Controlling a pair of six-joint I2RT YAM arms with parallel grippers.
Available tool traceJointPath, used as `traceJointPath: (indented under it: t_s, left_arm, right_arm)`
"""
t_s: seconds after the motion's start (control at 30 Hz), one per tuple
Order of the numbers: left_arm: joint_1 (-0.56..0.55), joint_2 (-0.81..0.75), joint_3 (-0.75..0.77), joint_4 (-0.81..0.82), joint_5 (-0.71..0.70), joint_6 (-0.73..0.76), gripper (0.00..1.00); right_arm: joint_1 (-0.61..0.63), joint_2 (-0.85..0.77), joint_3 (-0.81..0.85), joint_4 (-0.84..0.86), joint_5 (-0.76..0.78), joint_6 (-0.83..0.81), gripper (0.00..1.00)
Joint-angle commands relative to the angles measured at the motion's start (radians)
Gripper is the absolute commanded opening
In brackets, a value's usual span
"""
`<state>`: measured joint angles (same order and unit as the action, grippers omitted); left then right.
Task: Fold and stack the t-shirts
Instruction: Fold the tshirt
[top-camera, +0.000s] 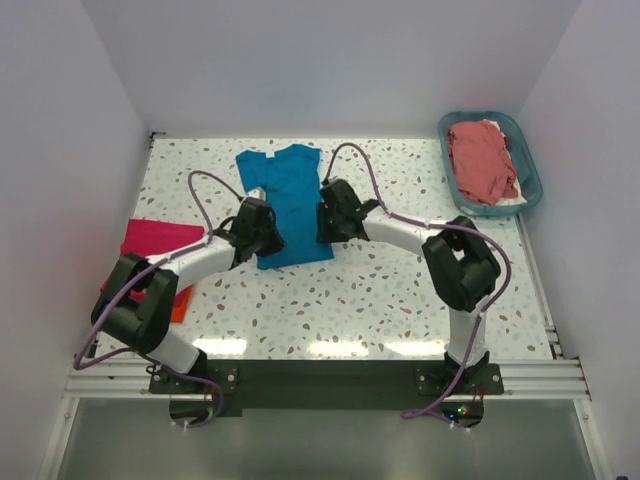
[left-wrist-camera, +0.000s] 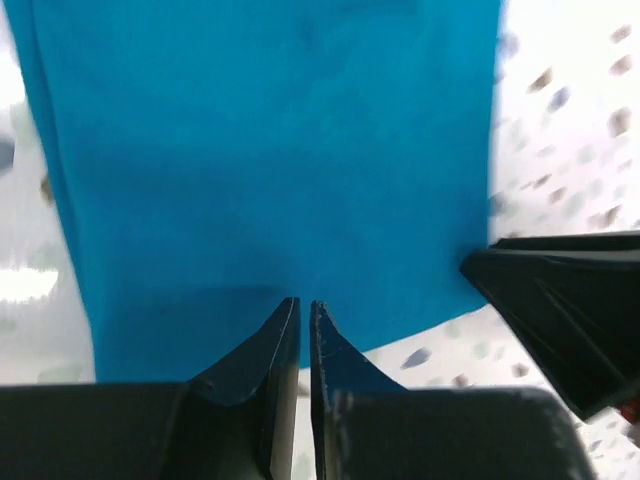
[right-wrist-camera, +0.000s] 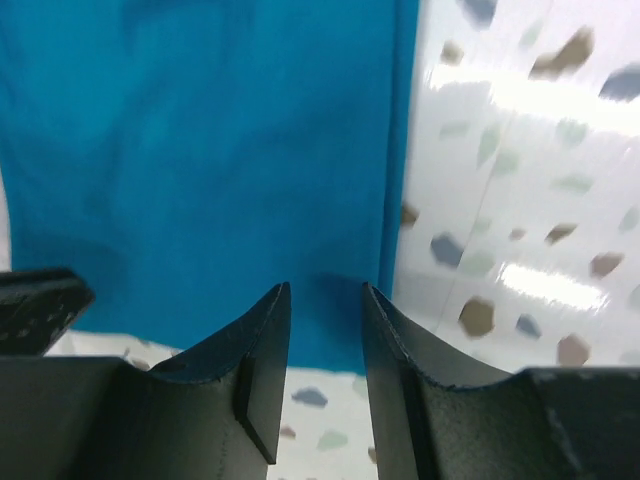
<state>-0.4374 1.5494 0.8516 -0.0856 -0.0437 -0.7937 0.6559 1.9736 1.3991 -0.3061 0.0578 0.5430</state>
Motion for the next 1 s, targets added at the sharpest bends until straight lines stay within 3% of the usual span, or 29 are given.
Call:
traceJointPath:
  t_s: [0.0, 0.13, 0.4, 0.5, 0.57, 0.67, 0.97]
  left_arm:
    - [-0.020, -0.020, -0.092, 0.040, -0.056, -0.050, 0.12]
    - [-0.034, -0.002, -0.192, 0.060, -0.045, -0.081, 0.08]
    - [-0.047, -0.084, -0.261, 0.067, -0.031, -0.081, 0.11]
    - [-0.047, -0.150, -0.253, 0.031, -0.050, -0.075, 0.26]
    - [-0.047, -0.205, -0.249, -0.012, -0.068, -0.075, 0.41]
    - [-0.034, -0.252, -0.272, -0.043, -0.088, -0.085, 0.52]
    - [0.040, -0.258, -0.367, 0.030, -0.028, -0.102, 0.54]
  right_arm:
    - [0.024, -0.059, -0.100, 0.068, 0.002, 0.034, 0.37]
    - [0.031, -0.079, -0.213, 0.082, 0.010, 0.049, 0.34]
    - [0.048, -0.139, -0.324, 0.099, 0.024, 0.054, 0.35]
    - [0.053, -0.153, -0.331, 0.099, 0.028, 0.060, 0.37]
    - [0.054, -0.166, -0.333, 0.098, 0.027, 0.063, 0.40]
    - [0.053, -0.174, -0.333, 0.099, 0.017, 0.071, 0.44]
    - [0.054, -0.153, -0.327, 0.131, -0.047, 0.104, 0.44]
